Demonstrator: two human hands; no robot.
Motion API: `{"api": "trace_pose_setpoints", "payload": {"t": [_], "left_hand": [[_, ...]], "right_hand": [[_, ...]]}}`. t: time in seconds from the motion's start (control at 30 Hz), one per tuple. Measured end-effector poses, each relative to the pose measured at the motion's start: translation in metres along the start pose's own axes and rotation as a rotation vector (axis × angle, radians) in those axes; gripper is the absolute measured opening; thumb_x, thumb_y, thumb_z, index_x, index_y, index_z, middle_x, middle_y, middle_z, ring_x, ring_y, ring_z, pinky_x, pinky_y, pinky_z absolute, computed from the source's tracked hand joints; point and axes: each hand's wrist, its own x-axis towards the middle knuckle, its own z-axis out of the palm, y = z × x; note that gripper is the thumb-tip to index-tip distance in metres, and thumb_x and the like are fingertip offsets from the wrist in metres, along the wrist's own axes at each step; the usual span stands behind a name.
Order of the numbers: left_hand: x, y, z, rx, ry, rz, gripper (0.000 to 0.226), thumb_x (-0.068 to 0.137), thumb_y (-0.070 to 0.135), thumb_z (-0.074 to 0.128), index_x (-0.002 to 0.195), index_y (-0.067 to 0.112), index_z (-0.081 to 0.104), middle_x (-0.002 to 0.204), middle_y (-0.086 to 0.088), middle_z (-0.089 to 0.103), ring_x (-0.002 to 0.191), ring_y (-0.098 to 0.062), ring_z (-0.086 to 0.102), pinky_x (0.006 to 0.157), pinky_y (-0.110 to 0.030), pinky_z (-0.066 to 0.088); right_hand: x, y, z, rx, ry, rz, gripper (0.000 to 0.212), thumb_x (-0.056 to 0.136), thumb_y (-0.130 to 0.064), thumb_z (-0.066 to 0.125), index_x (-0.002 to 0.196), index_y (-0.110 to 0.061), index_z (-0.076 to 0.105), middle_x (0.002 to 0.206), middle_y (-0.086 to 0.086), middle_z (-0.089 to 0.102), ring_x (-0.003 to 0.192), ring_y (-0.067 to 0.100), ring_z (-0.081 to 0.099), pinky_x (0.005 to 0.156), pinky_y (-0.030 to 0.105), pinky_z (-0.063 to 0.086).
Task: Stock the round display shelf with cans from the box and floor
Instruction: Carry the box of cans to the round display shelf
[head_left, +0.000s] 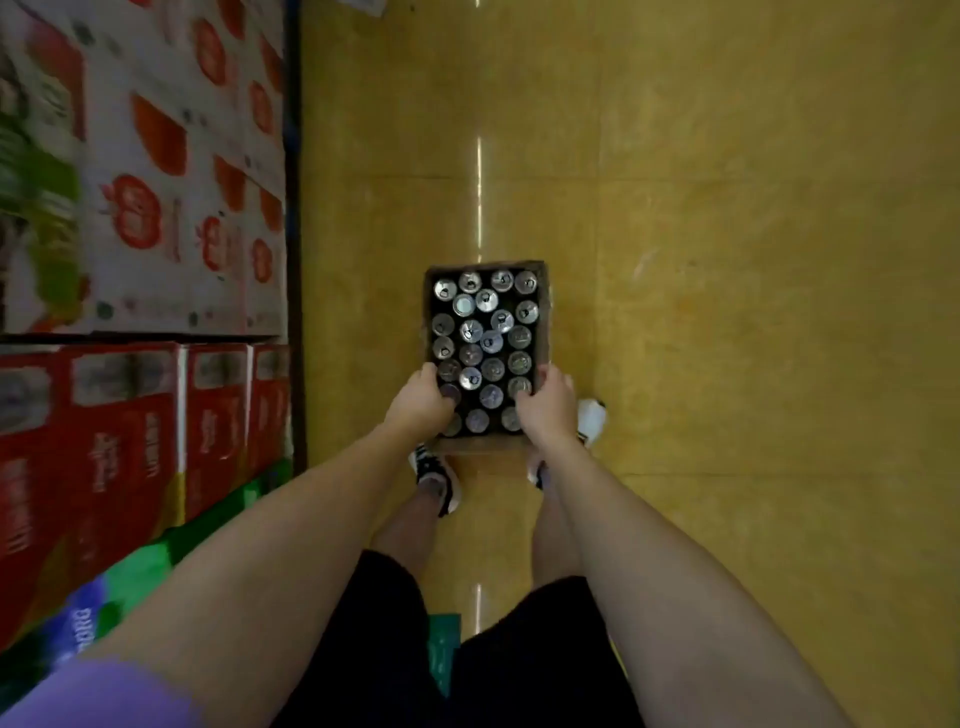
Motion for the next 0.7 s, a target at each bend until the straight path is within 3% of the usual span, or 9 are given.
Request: {"api": "trace_pose_setpoints", "payload": {"t": [0.17,0.33,0.5,0.6,0.7], "left_hand": [[0.068,-0.023,0.041,-0.039,0.017,-0.138,0.039,0.094,0.021,0.052,0.128,0.005,0.041,0.13,-0.016,0.049,0.115,-0.033,0.052,0.092,-0.041,0.047],[0.126,-0.041,0.083,-0.078,0.065,-0.263,0.05,0.095,0.017,0.053,0.138,0.001,0.035,0.136,-0.019,0.047,0.122,-0.033,0.05,0.095,-0.038,0.044],[0.185,-0.056,0.106,-0.09,0.218,-0.393,0.055,0.091,0.015,0.056,0.139,0.004,0.034,0.138,-0.018,0.043,0.123,-0.035,0.048,0.1,-0.044,0.046],[0.215,-0.058,0.111,-0.129,0.257,-0.463,0.061,0.093,0.017,0.058,0.145,0.002,0.027,0.145,-0.018,0.039,0.13,-0.036,0.044,0.102,-0.044,0.043],[0.236,-0.059,0.114,-0.114,0.307,-0.518,0.055,0.092,0.018,0.06,0.137,0.001,0.033,0.141,-0.02,0.042,0.127,-0.038,0.047,0.099,-0.045,0.044]], "right_hand": [[0.076,0.035,0.034,-0.068,0.016,0.074,0.048,0.094,-0.022,0.06,0.139,-0.011,0.045,0.14,0.009,0.042,0.125,0.03,0.049,0.102,0.04,0.044],[0.15,0.066,0.064,-0.046,0.032,0.156,0.053,0.094,-0.02,0.06,0.142,-0.009,0.04,0.143,0.009,0.04,0.124,0.029,0.05,0.09,0.035,0.043],[0.208,0.091,0.086,-0.2,0.056,0.178,0.064,0.094,-0.022,0.061,0.147,-0.008,0.029,0.147,0.011,0.037,0.131,0.033,0.043,0.1,0.042,0.042],[0.232,0.103,0.1,-0.255,0.024,0.172,0.056,0.095,-0.022,0.058,0.142,-0.004,0.034,0.143,0.014,0.04,0.127,0.035,0.045,0.098,0.045,0.043],[0.244,0.106,0.112,-0.269,0.031,0.159,0.049,0.095,-0.025,0.056,0.135,-0.005,0.038,0.136,0.016,0.043,0.12,0.038,0.049,0.091,0.046,0.047]]}}
